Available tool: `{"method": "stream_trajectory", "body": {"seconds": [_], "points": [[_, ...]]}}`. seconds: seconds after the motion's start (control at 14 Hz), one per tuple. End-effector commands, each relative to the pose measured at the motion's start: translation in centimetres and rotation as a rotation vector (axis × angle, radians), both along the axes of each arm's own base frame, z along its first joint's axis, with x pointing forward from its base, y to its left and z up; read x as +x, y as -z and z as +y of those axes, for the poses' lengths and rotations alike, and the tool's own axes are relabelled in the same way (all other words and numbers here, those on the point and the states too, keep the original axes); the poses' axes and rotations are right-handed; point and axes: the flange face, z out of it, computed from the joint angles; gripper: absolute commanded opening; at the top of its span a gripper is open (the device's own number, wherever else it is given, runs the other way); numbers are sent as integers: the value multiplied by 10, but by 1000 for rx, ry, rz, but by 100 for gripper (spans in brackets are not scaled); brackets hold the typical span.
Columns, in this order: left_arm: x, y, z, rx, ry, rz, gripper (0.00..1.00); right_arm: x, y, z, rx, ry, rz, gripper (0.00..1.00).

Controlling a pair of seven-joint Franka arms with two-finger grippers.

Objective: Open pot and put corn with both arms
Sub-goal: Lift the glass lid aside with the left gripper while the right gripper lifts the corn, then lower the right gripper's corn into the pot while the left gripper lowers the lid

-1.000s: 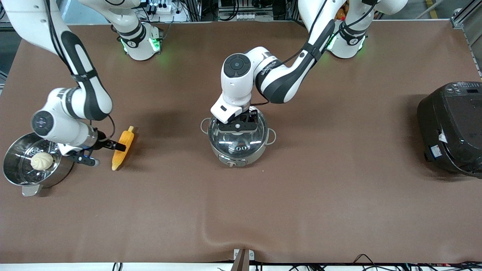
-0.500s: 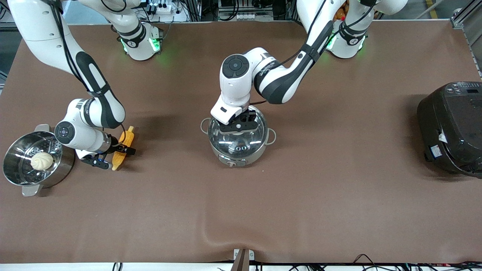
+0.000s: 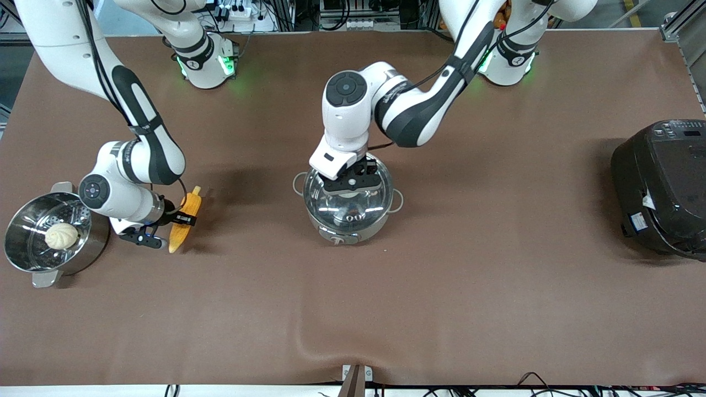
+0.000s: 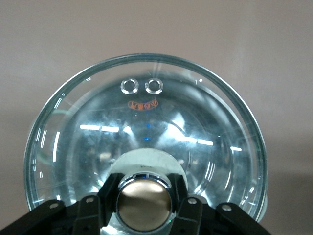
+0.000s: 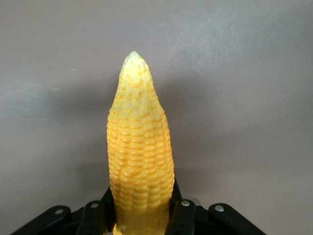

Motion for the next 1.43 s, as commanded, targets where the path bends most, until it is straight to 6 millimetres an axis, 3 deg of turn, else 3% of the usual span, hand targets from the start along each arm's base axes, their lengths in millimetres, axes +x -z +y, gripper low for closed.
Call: {"method": "stream_trajectory", "body": {"seconds": [0.0,0.14,0.21,0.36,0.43,0.57,0.71,0.86,1.0,1.07,1.14,1.29,1.36], "points": [[42,-73,81,8,-127,-10,0,6,-51,9,9,-9,-6,0],[90,-74,159,36,-228,23,0,19,-76,24,15,-29,25,0],[113,-67,201,47,-261,48,0,24,-90,42,18,-59,17,0],[150,-63,285,12,-292,91,0,21,-126,106,26,-143,-29,0],[163,-59,322,-19,-305,112,0,12,-136,149,28,-177,-49,0],[178,-28,369,-72,-323,180,0,-3,-159,243,31,-195,-99,0],[178,18,371,-58,-321,206,0,-15,-182,315,51,-226,-146,0],[165,61,364,-52,-315,190,0,-24,-191,375,80,-285,-183,0],[151,92,352,-32,-296,163,0,-51,-173,446,82,-353,-183,0],[148,105,351,-12,-286,154,0,-57,-161,472,82,-335,-179,4],[146,114,353,-4,-282,150,0,-65,-151,491,73,-331,-177,5],[146,135,353,7,-274,155,0,-68,-130,498,29,-359,-185,11],[146,145,351,17,-265,159,0,-68,-125,498,14,-370,-192,22]]}}
